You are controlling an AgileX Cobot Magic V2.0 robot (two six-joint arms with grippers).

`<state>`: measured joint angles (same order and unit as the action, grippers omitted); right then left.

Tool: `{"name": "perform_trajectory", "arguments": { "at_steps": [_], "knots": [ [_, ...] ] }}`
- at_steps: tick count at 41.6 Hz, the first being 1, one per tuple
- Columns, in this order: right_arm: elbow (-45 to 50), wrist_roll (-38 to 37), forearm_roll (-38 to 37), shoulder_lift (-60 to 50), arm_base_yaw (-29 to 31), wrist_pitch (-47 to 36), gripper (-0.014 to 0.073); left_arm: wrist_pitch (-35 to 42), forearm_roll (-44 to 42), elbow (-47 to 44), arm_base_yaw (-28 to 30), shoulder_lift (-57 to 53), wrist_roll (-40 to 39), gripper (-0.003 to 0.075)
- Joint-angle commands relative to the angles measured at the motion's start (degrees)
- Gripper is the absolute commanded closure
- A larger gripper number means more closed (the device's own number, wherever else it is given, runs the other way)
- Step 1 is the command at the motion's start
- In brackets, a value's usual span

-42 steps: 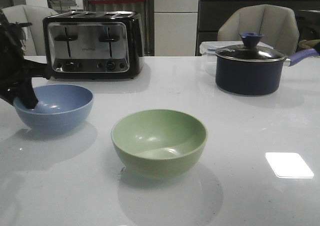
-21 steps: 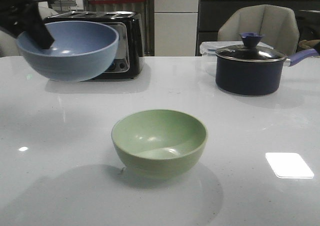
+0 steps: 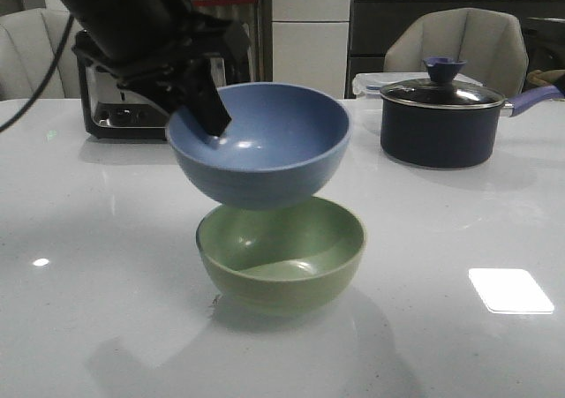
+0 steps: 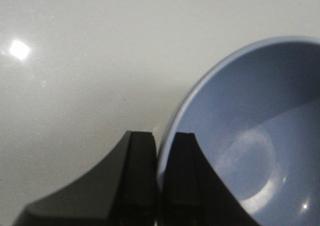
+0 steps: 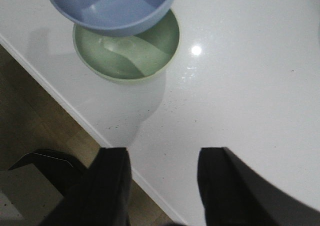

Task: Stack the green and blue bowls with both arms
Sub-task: 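Lower the blue bowl into the green bowl and release it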

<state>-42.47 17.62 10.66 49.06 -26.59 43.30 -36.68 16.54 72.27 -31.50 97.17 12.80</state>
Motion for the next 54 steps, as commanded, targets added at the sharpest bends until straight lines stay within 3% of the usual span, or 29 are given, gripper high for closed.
{"name": "perform_trajectory", "arguments": {
  "at_steps": [1,9,13,25,39,54],
  "knots": [
    [-1.6,0.54,0.42,-0.39,0.08,-3.15,0.016,4.48,3.26,1.59,-0.48,0.03,-0.02,0.0627],
    [-1.6,0.54,0.42,-0.39,0.08,-3.15,0.016,4.11,6.77,1.59,-0.48,4.33,-0.02,0.0627],
    [-1.6,0.54,0.42,-0.39,0.08,-3.15,0.016,3.42,7.18,1.59,-0.49,5.7,-0.02,0.0589],
    [-1.6,0.54,0.42,-0.39,0.08,-3.15,0.016,1.67,7.81,1.69,-0.49,6.16,0.3,0.0281],
    [-1.6,0.54,0.42,-0.39,0.08,-3.15,0.016,-0.83,7.17,0.21,-0.49,-6.52,4.43,0.0276],
    [-1.6,0.54,0.42,-0.39,0.08,-3.15,0.016,-3.69,1.51,-15.31,-0.6,-30.96,6.36,0.0276]
  ]
}}
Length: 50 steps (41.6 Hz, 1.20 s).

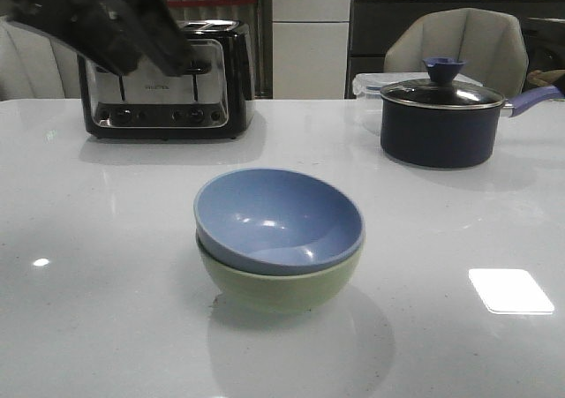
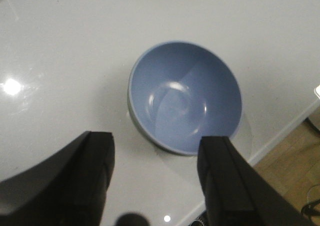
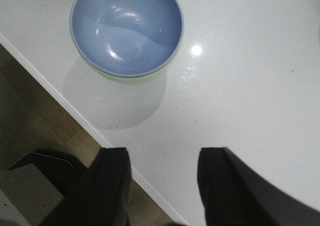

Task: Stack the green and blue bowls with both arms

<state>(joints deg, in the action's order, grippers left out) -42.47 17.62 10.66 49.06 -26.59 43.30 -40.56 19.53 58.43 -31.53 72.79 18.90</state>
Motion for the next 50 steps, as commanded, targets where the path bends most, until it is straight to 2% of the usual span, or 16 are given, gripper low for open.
{"name": "perform_trajectory", "arguments": {
  "at_steps": [1,6,14,18,23,34,38,48,50],
  "knots": [
    [-1.6,0.54,0.42,-0.39,0.08,-3.15,0.016,-0.55,-2.79,-2.21,-0.57,-7.79,0.26,0.0276],
    [-1.6,0.54,0.42,-0.39,0.08,-3.81,0.016,-3.89,-8.35,-5.69,-0.44,-13.88,-2.27,0.0276],
    [-1.6,0.54,0.42,-0.39,0.08,-3.89,0.016,-4.01,-24.65,-8.94,-0.44,-20.42,-18.9,0.0276],
    [-1.6,0.38,-0.21,-0.39,0.27,-3.57,0.016,-3.34,-24.82,-9.2,-0.44,-22.1,-20.29,0.0276],
    [-1.6,-4.49,-0.38,-1.76,2.89,-2.31,0.016,-2.75,-24.57,-9.2,-0.44,-22.55,-20.29,0.0276],
    [-0.41,-4.71,-0.3,-6.8,5.36,-1.77,0.0162,-2.5,-24.57,-9.2,-0.44,-22.61,-20.29,0.0285],
    [-0.34,-4.71,-0.3,-6.84,5.36,-0.89,0.0232,-2.5,-24.57,-9.2,-0.44,-22.61,-20.29,0.0355],
    [-0.34,-4.71,-0.3,-6.84,5.36,0.7,0.0541,-2.08,-24.57,-9.2,-0.44,-22.61,-20.29,0.0601],
    [-0.34,-4.71,-0.3,-6.84,5.36,0.7,0.0536,-2.08,-24.57,-9.2,-0.44,-22.61,-20.29,0.063]
  ]
}}
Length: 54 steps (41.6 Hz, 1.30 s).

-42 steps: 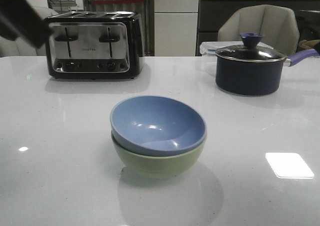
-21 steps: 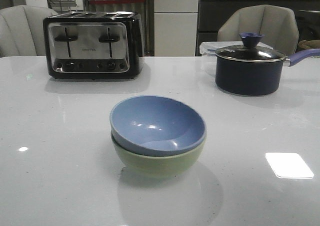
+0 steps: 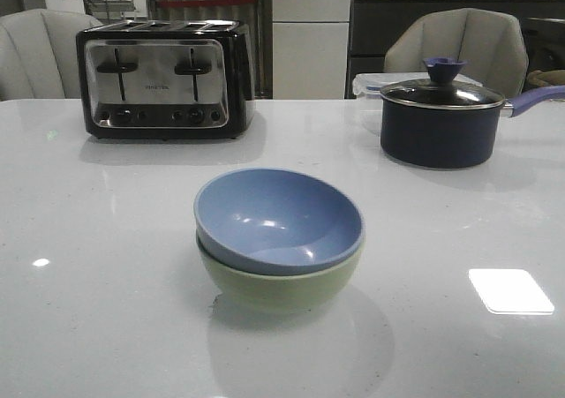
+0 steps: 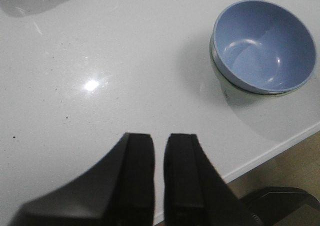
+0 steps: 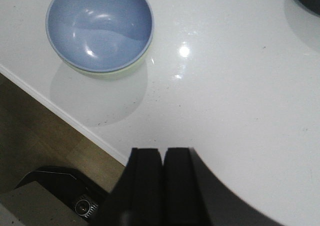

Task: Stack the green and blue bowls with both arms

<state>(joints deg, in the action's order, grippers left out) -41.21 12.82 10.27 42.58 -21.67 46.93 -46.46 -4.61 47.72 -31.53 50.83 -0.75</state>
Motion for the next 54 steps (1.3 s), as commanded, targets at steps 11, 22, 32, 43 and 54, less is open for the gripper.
{"name": "perform_trajectory", "arguments": {
  "at_steps": [11,22,32,43,54],
  "knots": [
    [-1.6,0.09,0.08,-0.35,0.43,-2.65,0.0537,3.5,-0.42,1.52,-0.44,-0.65,-0.64,0.0624],
    [-1.6,0.09,0.08,-0.35,0.43,-2.52,0.0537,3.5,-0.42,1.52,-0.44,-0.65,-0.64,0.0627],
    [-1.6,0.09,0.08,-0.35,0.43,-2.46,0.0537,4.04,-0.08,0.56,1.17,-4.46,-0.64,0.0627],
    [-1.6,0.09,0.08,-0.35,0.43,-2.34,0.0537,21.05,5.8,-13.64,15.86,-22.28,1.44,0.0627],
    [-1.6,0.09,0.08,-0.35,0.43,-2.34,0.0537,38.82,5.7,-34.88,26.39,-42.97,1.84,0.0627]
  ]
}}
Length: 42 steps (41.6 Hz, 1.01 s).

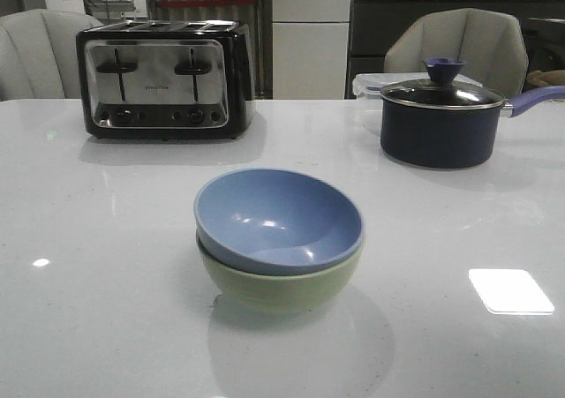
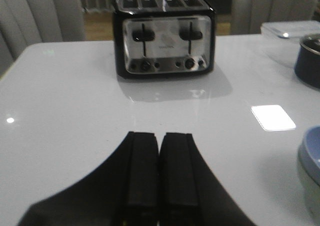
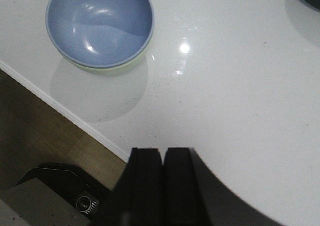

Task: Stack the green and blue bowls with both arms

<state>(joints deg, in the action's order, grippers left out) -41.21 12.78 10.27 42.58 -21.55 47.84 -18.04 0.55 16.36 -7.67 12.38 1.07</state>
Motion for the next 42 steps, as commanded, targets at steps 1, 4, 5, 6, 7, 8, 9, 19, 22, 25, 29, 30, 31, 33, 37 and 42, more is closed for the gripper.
{"name": "perform_trajectory", "arguments": {
  "at_steps": [1,4,5,6,7,8,9,19,22,25,29,30,31,33,37,42],
  "knots": [
    [-1.6,0.12,0.08,-0.35,0.31,-3.26,0.0537,11.73,0.53,-5.33,3.43,-5.72,0.01,0.0627],
    [-1.6,0.12,0.08,-0.35,0.31,-3.26,0.0537,15.22,0.53,-9.27,5.11,-9.25,0.01,0.0627],
    [-1.6,0.12,0.08,-0.35,0.31,-3.26,0.0537,15.95,0.53,-10.58,5.49,-10.22,0.01,0.0627],
    [-1.6,0.12,0.08,-0.35,0.31,-3.26,0.0537,17.04,0.53,-11.71,5.63,-10.81,0.01,0.0627],
    [-1.6,0.12,0.08,-0.35,0.31,-3.26,0.0537,18.04,0.53,-12.49,5.62,-11.48,0.01,0.0627],
    [-1.6,0.12,0.08,-0.35,0.31,-3.26,0.0537,18.76,0.53,-13.44,5.62,-11.9,0.01,0.0627],
    [-1.6,0.12,0.08,-0.35,0.31,-3.26,0.0537,19.53,0.53,-14.07,5.62,-12.27,0.01,0.0627],
    [-1.6,0.12,0.08,-0.35,0.31,-3.07,0.0537,22.98,0.44,-16.86,5.35,-13.85,0.01,0.0627],
    [-1.6,0.12,0.08,-0.35,0.31,-2.81,0.0537,22.98,0.44,-16.86,5.28,-13.85,0.01,0.0627],
    [-1.6,0.12,0.08,-0.35,0.31,-2.64,0.0537,22.98,0.44,-16.86,5.28,-13.74,0.01,0.0627],
    [-1.6,0.12,0.08,-0.35,0.31,-2.5,0.0537,22.98,0.44,-16.86,5.28,-13.74,0.01,0.0627],
    [-1.6,0.12,0.08,-0.35,0.31,-2.5,0.0537,22.98,0.44,-16.86,5.28,-13.74,0.01,0.0627],
    [-1.6,0.12,0.08,-0.35,0.31,-2.5,0.0537,22.98,0.44,-16.86,5.28,-13.74,0.01,0.0627],
    [-1.6,0.12,0.08,-0.35,0.31,-2.44,0.0537,22.98,0.44,-16.86,5.28,-13.74,0.01,0.0627],
    [-1.6,0.12,0.08,-0.35,0.31,-2.38,0.0537,22.98,0.44,-16.86,5.28,-13.74,0.01,0.0627],
    [-1.6,0.12,0.08,-0.35,0.31,-2.38,0.0537,22.98,0.44,-16.86,5.28,-13.74,0.01,0.0627]
  ]
}}
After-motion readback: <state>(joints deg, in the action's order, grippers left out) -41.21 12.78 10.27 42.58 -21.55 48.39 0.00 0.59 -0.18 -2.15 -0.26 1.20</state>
